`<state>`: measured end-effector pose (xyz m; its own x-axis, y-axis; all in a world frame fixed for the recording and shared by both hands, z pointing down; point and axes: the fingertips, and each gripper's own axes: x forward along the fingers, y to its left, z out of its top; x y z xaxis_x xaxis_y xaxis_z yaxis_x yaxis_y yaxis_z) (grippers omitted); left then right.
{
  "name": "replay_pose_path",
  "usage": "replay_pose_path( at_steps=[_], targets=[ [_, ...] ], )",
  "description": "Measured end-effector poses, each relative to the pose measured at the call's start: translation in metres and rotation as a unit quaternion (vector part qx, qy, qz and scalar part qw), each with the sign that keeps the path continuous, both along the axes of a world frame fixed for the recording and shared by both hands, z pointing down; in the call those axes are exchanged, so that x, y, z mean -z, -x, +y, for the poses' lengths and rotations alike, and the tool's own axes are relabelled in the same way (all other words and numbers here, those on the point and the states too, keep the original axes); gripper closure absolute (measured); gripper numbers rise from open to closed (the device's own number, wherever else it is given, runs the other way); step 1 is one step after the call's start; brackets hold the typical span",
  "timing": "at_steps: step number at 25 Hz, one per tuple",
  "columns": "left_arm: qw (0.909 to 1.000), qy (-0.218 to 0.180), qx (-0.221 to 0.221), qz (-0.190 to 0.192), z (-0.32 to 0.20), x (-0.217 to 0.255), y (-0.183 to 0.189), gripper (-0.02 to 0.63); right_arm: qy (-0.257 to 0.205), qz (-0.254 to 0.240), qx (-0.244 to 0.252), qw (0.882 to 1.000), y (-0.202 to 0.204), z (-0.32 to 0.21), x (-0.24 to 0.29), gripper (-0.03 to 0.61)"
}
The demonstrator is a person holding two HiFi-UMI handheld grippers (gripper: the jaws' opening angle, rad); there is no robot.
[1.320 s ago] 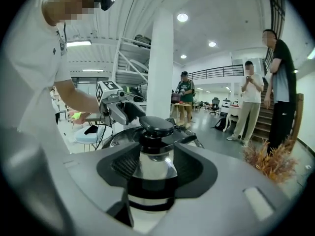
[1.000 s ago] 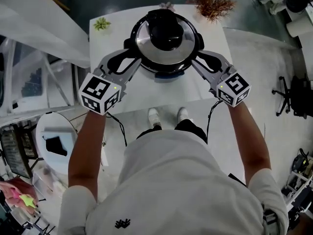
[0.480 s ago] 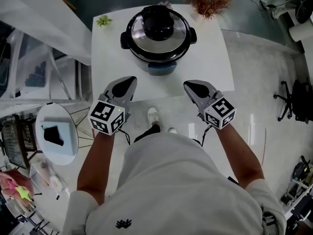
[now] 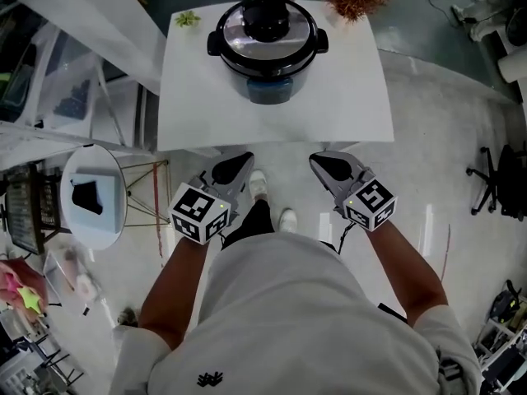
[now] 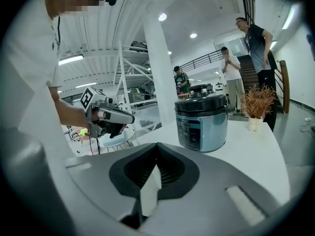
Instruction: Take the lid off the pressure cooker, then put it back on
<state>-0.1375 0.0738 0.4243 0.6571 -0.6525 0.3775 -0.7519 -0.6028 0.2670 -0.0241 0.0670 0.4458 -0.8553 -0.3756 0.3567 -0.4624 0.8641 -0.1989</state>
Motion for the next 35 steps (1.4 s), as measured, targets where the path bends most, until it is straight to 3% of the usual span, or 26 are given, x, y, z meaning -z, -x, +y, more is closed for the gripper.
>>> replay_pose_path(
  at_steps=[11,35],
  targets=[
    [0.9996,0.026,-0.002,-0.005,0.073,-0.015,-0.017,0.607,0.002,0.0,0.023,1.0,-0.008,0.064,-0.001,0.568],
    [0.9993,0.034,-0.005,-0.017,0.1,-0.013,-0.037,0.607,0.003,0.001,0.035,0.999,-0.027,0.094,0.001,0.568]
  ],
)
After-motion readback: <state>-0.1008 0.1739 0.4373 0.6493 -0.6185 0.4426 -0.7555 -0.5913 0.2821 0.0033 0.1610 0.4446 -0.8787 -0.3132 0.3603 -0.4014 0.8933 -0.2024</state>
